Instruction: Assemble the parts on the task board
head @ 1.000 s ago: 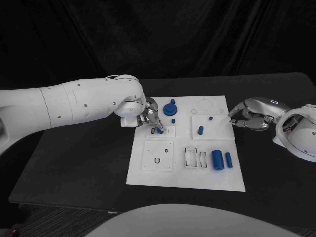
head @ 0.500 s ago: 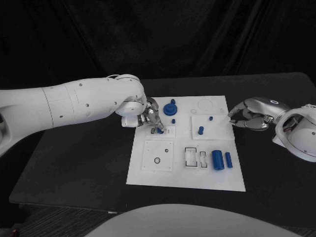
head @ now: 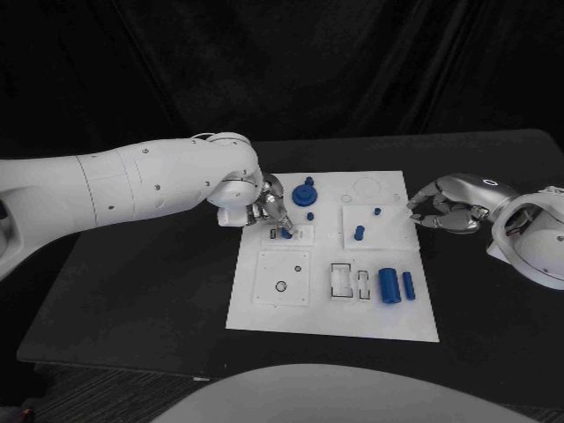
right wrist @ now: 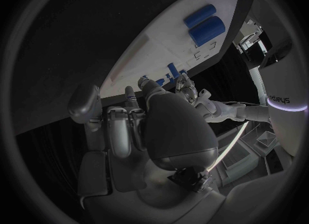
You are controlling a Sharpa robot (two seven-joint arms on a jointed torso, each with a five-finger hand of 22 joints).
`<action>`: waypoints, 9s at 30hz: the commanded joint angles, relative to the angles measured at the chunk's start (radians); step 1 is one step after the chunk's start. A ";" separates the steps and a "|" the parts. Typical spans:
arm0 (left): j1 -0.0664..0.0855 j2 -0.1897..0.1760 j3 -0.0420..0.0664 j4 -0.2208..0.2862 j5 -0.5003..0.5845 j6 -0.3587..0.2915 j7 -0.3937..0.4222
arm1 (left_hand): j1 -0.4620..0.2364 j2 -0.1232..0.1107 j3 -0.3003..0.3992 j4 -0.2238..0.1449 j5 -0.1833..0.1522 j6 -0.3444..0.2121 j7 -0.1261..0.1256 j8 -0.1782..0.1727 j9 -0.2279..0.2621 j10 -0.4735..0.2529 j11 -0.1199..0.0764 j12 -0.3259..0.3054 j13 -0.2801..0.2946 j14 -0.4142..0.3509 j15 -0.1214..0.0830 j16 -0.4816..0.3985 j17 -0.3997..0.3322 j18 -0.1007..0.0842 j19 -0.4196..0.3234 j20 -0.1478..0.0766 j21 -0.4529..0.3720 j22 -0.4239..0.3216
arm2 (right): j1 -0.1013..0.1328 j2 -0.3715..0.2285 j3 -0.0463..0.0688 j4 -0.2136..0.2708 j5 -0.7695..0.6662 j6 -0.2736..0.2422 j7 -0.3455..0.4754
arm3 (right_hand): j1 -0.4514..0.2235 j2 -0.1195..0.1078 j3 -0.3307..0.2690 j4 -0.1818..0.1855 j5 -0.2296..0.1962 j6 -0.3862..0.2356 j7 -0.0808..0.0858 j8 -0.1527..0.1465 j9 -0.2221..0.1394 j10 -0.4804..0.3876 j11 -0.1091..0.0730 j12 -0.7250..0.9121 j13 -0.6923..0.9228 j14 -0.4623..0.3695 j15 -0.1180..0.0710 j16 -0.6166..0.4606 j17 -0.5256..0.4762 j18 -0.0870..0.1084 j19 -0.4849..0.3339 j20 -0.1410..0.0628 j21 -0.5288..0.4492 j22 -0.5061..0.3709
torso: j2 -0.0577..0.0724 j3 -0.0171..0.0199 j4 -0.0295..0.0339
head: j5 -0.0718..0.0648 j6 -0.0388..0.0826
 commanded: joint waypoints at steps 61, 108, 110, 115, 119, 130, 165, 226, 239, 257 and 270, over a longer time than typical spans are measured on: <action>0.108 -0.127 0.000 0.085 -0.172 -0.124 0.047 | -0.151 0.009 -0.237 0.104 -0.334 0.031 -0.011 0.020 0.013 0.103 0.003 0.019 0.263 0.104 0.003 0.003 0.263 0.006 0.025 0.000 0.030 0.185 | -0.004 -0.003 0.001 0.000 -0.001 0.000 -0.002 | -0.001 -0.013 0.006 0.000 0.005 0.004 0.002 -0.005 -0.002 0.106 0.008 0.003 0.263 0.106 0.005 0.003 0.263 0.009 -0.008 -0.002 -0.013 0.125 | -0.003 -0.0002 0.0016 | 0.001 0.000; 0.029 -0.024 -0.001 -0.117 -0.211 -0.132 0.096 | -0.112 0.031 -0.259 0.103 -0.312 -0.045 0.006 0.029 0.051 0.103 0.017 0.018 0.263 0.104 0.013 0.003 0.263 0.008 0.016 0.006 0.018 0.181 | -0.006 -0.007 0.001 0.004 0.016 -0.003 0.007 | -0.002 -0.012 0.008 0.000 0.006 0.004 0.001 -0.005 -0.003 0.106 0.008 0.003 0.263 0.106 0.006 0.003 0.263 0.009 -0.008 -0.002 -0.013 0.126 | 0.003 -0.0038 0.0000 | 0.008 0.000; 0.028 -0.023 -0.001 -0.117 -0.211 -0.130 0.093 | -0.113 0.031 -0.259 0.104 -0.312 -0.045 0.006 0.029 0.051 0.102 0.017 0.018 0.262 0.104 0.013 0.003 0.263 0.008 0.016 0.007 0.018 0.181 | -0.006 -0.008 0.001 0.004 0.016 -0.003 0.007 | -0.002 -0.012 0.009 -0.001 0.006 0.004 0.002 -0.005 -0.003 0.106 0.008 0.003 0.263 0.106 0.006 0.003 0.263 0.009 -0.008 -0.002 -0.013 0.126 | 0.003 -0.0033 -0.0001 | 0.009 0.000; 0.026 -0.023 -0.001 -0.117 -0.211 -0.124 0.087 | -0.114 0.032 -0.260 0.104 -0.312 -0.046 0.006 0.029 0.052 0.101 0.017 0.017 0.261 0.104 0.014 0.003 0.263 0.008 0.015 0.007 0.017 0.181 | -0.007 -0.008 0.001 0.004 0.016 -0.003 0.007 | -0.002 -0.012 0.009 -0.001 0.006 0.004 0.002 -0.005 -0.003 0.106 0.008 0.003 0.263 0.106 0.006 0.003 0.263 0.009 -0.008 -0.002 -0.013 0.126 | 0.003 -0.0038 0.0002 | 0.010 0.000; 0.023 -0.025 -0.001 -0.114 -0.211 -0.119 0.083 | -0.112 0.035 -0.259 0.105 -0.309 -0.046 0.006 0.030 0.052 0.100 0.018 0.016 0.260 0.104 0.014 0.003 0.263 0.008 0.014 0.007 0.016 0.181 | -0.007 -0.007 0.001 0.004 0.016 -0.004 0.008 | -0.002 -0.012 0.009 -0.001 0.006 0.004 0.002 -0.005 -0.003 0.106 0.008 0.003 0.263 0.106 0.006 0.003 0.263 0.009 -0.008 -0.002 -0.013 0.126 | 0.004 -0.0037 -0.0002 | 0.009 0.000; 0.014 -0.025 -0.001 -0.111 -0.211 -0.109 0.078 | -0.109 0.038 -0.259 0.105 -0.302 -0.045 0.005 0.032 0.054 0.098 0.018 0.014 0.259 0.104 0.015 0.003 0.263 0.009 0.013 0.008 0.014 0.180 | -0.008 -0.007 0.001 0.003 0.016 -0.003 0.007 | -0.002 -0.013 0.011 -0.002 0.006 0.004 0.002 -0.005 -0.003 0.106 0.009 0.003 0.263 0.106 0.006 0.003 0.263 0.009 -0.009 -0.002 -0.015 0.125 | 0.004 -0.0032 -0.0002 | 0.009 0.000; 0.004 -0.012 -0.001 -0.118 -0.211 -0.085 0.080 | -0.055 0.048 -0.242 0.077 -0.147 -0.038 -0.006 0.045 0.057 0.097 0.009 0.013 0.258 0.104 0.009 0.003 0.263 0.010 0.008 0.006 0.009 0.179 | -0.008 -0.006 0.001 0.002 0.016 0.001 0.005 | -0.002 -0.013 0.011 -0.002 0.006 0.004 0.002 -0.005 -0.003 0.106 0.009 0.003 0.263 0.106 0.006 0.003 0.263 0.009 -0.009 -0.002 -0.015 0.125 | 0.004 -0.0032 -0.0002 | 0.011 0.000; 0.008 -0.130 -0.001 0.069 -0.093 -0.128 0.057 | -0.010 -0.025 0.022 -0.050 0.014 -0.021 -0.021 0.063 0.061 0.096 -0.007 0.012 0.257 0.104 -0.006 0.003 0.263 0.009 0.012 -0.010 0.013 0.180 | -0.008 -0.013 0.001 0.010 0.016 -0.007 0.009 | -0.001 -0.012 0.017 -0.005 0.007 0.006 0.003 -0.005 -0.005 0.106 0.010 0.003 0.263 0.105 0.007 0.002 0.263 0.010 -0.011 -0.001 -0.020 0.124 | 0.002 -0.0029 0.0003 | 0.013 0.000; 0.008 -0.137 -0.001 0.119 -0.090 -0.126 0.062 | -0.012 -0.023 0.031 -0.051 0.016 -0.023 -0.020 0.062 0.061 0.096 -0.007 0.012 0.257 0.104 -0.006 0.003 0.263 0.009 0.012 -0.010 0.013 0.180 | -0.008 -0.013 0.001 0.013 0.016 -0.013 0.014 | -0.001 -0.012 0.017 -0.005 0.007 0.006 0.003 -0.005 -0.005 0.106 0.010 0.003 0.263 0.105 0.007 0.002 0.263 0.010 -0.011 -0.001 -0.020 0.124 | 0.002 -0.0035 0.0003 | 0.014 0.000; 0.003 -0.127 -0.001 0.119 -0.090 -0.126 0.068 | -0.013 -0.021 0.040 -0.053 0.020 -0.024 -0.019 0.062 0.061 0.095 -0.006 0.011 0.256 0.104 -0.005 0.003 0.263 0.010 0.011 -0.010 0.011 0.179 | -0.009 -0.010 0.001 0.011 0.016 -0.008 0.013 | -0.001 -0.012 0.019 -0.006 0.007 0.008 0.002 -0.004 -0.005 0.106 0.010 0.003 0.263 0.105 0.007 0.001 0.263 0.010 -0.011 -0.001 -0.021 0.124 | 0.004 -0.0036 0.0003 | 0.019 0.000; -0.001 -0.141 -0.001 0.129 -0.090 -0.133 0.065 | -0.014 -0.020 0.043 -0.053 0.021 -0.024 -0.019 0.062 0.061 0.095 -0.006 0.010 0.255 0.104 -0.005 0.003 0.263 0.010 0.010 -0.010 0.011 0.179 | -0.009 -0.011 0.001 0.013 0.016 -0.005 0.011 | -0.001 -0.012 0.019 -0.006 0.007 0.008 0.002 -0.004 -0.005 0.106 0.010 0.003 0.263 0.105 0.007 0.001 0.263 0.010 -0.011 -0.001 -0.021 0.124 | 0.004 -0.0029 0.0006 | 0.019 0.000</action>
